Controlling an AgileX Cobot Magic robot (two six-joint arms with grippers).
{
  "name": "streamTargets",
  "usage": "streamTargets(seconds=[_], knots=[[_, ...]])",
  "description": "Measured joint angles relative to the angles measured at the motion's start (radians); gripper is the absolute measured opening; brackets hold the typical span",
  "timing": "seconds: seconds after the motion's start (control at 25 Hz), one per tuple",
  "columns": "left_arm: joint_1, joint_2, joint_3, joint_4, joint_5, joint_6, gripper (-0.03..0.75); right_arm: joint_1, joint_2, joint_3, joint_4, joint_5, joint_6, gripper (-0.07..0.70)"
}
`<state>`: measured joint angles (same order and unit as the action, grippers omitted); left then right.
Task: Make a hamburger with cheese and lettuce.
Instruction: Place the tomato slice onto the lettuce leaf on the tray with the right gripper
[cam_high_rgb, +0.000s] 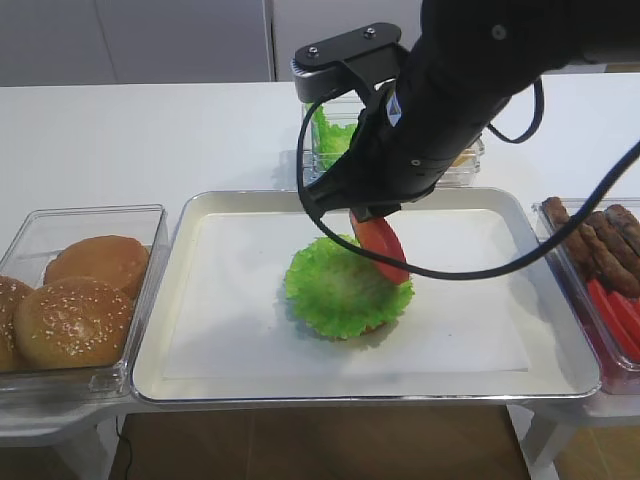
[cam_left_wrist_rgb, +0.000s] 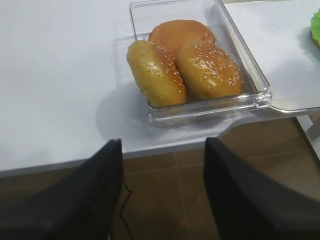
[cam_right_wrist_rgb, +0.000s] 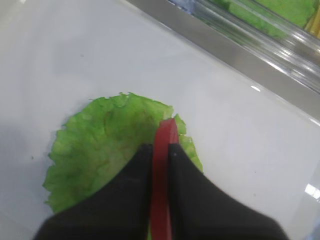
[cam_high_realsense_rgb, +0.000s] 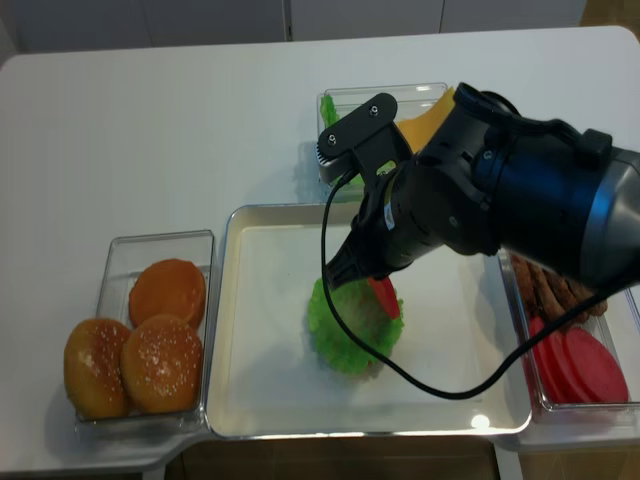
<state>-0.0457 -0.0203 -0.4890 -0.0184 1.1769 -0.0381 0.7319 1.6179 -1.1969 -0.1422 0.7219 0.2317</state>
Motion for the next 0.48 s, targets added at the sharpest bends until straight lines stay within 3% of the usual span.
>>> streamTargets(seconds=[0.48], knots=[[0.0, 0.0, 0.0, 0.0, 0.0, 0.0, 0.387, 0.027, -0.009, 0.0, -0.087, 0.019, 0.026, 0.055]])
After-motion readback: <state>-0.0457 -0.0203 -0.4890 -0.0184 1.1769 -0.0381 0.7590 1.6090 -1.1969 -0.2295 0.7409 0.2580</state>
